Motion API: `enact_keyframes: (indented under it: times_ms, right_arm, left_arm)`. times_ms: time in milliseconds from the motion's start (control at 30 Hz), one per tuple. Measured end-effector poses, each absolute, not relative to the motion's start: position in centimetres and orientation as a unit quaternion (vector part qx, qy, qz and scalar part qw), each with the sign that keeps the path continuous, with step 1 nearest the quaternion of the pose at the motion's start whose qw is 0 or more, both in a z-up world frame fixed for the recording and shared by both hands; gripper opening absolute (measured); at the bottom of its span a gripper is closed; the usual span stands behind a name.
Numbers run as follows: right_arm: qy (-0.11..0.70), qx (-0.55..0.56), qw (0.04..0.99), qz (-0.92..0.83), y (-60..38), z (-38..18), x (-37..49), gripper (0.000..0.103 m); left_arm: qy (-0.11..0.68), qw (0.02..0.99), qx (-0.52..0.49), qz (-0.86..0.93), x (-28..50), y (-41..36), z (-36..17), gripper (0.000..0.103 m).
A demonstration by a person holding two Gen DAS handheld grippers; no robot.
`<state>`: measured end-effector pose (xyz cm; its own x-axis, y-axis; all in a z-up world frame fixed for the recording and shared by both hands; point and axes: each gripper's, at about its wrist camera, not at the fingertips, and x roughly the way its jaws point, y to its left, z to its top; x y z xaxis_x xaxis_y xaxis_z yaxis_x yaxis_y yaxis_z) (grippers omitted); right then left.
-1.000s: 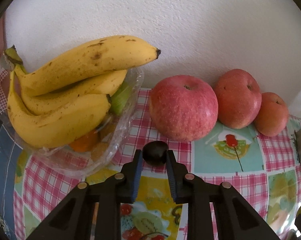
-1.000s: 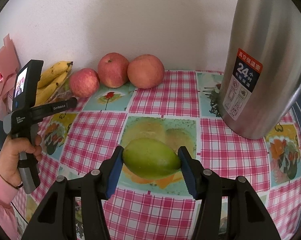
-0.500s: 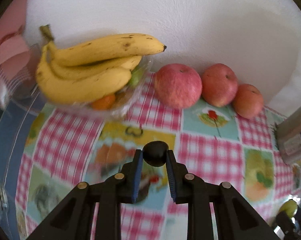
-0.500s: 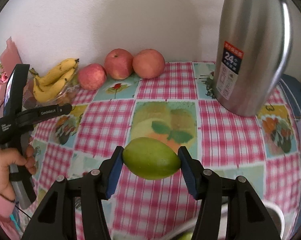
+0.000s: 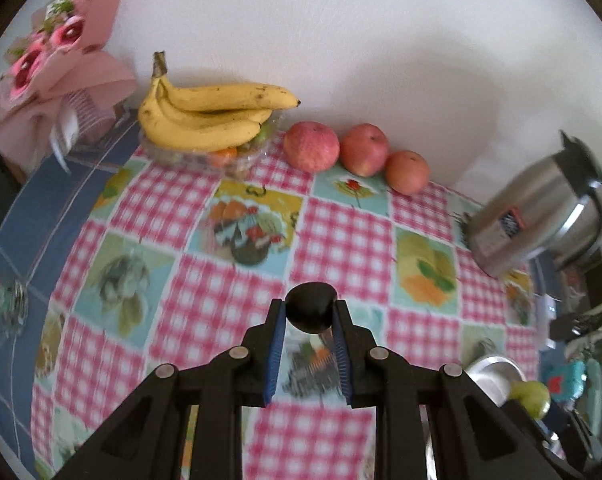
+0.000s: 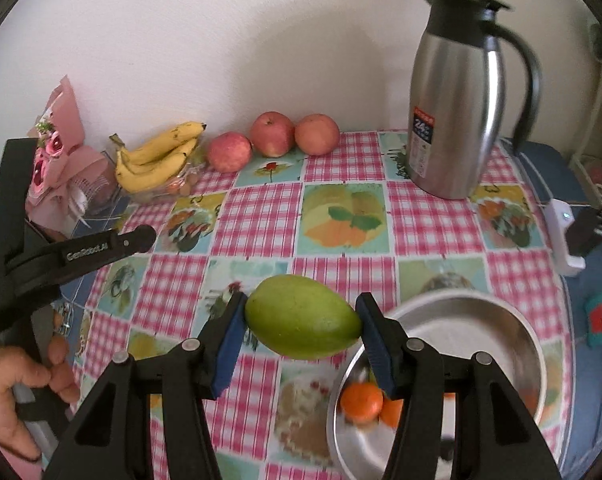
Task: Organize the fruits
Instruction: 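Carry the pear and plum over the steel bowl and open both grippers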
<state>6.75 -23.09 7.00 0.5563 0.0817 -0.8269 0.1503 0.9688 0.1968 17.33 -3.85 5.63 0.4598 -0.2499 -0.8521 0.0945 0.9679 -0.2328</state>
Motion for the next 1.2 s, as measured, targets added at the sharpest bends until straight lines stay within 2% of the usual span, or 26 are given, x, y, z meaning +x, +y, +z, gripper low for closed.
enact_keyframes:
  times_ms: [467,1200]
  right_arm:
    - [0.459,0.139,0.877,-0.027,-20.5,7.1,-0.9,0.057]
    - [0.475,0.165,0.858,-0.107,-25.0,1.9,-2.7,0.057]
  left_arm:
    - [0.518,0.837,-0.126,-0.119,7.2,-1.9,4.3,0.025]
    - [0.499,0.841,-0.127,-0.166,4.4,-6.5,1.9,0.025]
